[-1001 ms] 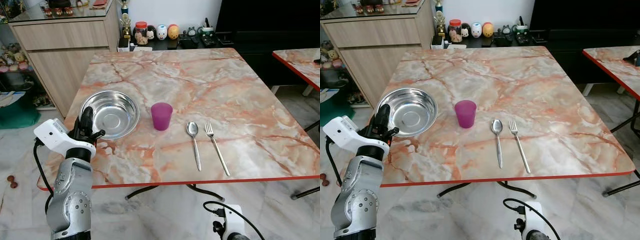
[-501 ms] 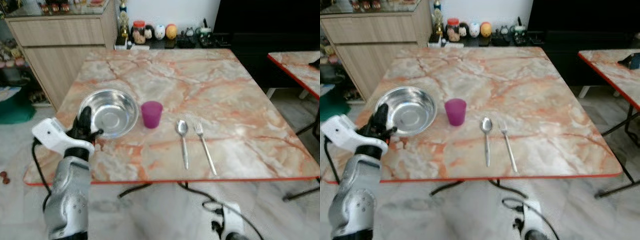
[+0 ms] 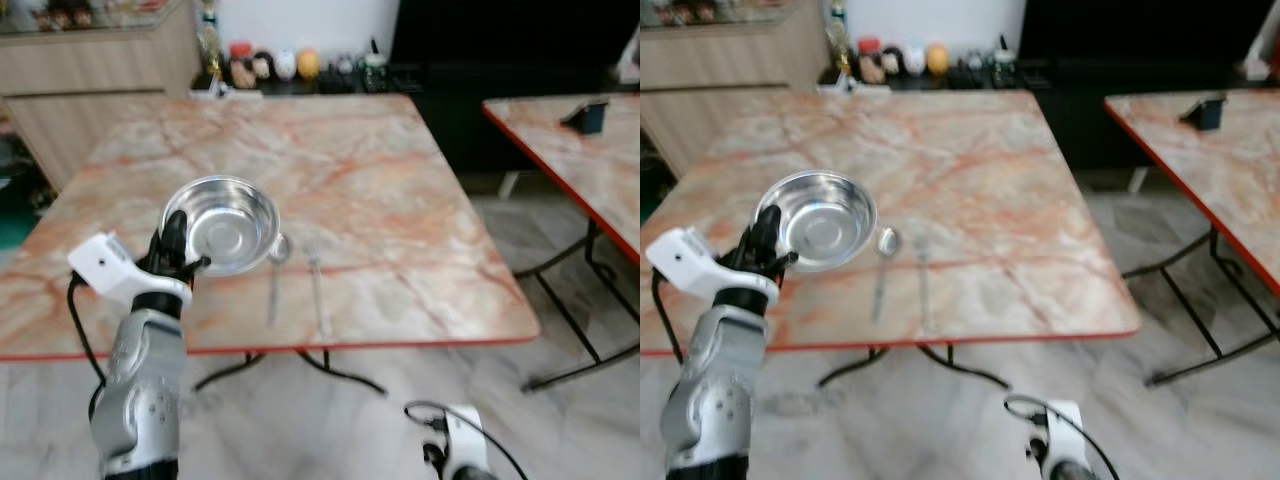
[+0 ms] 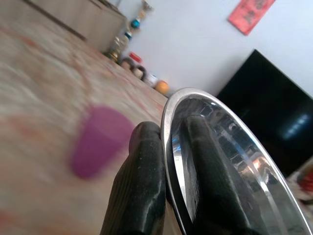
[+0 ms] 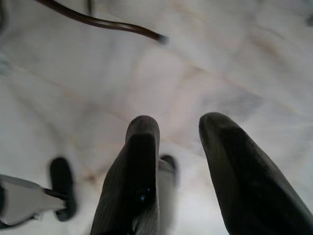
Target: Setting the table
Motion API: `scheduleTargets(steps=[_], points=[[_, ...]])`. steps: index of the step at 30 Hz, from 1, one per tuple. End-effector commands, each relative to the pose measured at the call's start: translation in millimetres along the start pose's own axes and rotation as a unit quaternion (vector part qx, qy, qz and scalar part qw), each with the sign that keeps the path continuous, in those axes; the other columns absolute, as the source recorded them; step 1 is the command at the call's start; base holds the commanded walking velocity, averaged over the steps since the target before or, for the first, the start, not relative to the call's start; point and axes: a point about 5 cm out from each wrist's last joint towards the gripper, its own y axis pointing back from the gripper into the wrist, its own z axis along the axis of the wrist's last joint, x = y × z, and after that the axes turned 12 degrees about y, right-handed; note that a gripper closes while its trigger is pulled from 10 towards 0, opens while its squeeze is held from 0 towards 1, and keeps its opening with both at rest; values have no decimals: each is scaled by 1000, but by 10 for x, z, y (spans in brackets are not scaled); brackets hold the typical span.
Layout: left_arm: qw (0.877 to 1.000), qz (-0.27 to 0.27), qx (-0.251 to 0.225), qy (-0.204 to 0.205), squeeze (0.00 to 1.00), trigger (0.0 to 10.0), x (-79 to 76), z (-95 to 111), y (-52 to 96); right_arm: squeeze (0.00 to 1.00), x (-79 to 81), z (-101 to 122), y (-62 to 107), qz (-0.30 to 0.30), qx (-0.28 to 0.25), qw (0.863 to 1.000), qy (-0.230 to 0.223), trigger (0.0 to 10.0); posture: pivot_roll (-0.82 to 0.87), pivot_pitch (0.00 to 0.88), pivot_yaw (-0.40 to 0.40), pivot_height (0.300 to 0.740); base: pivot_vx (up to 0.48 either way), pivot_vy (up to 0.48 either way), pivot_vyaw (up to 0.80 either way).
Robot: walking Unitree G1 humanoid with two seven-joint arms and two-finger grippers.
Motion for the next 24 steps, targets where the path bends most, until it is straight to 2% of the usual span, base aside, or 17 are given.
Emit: scheduleTargets(steps=[1, 24], points=[[1000, -13, -10, -5, 0, 10000, -51, 57, -20, 0, -22, 36, -4, -3, -4, 1000, 5, 10000, -3, 0, -10, 707, 0, -424, 0], [1000, -21, -1, -9, 0, 10000, -96, 27, -45, 0, -17, 40, -6, -1, -3, 1000, 7, 10000, -11, 0, -6, 707, 0, -418, 0]])
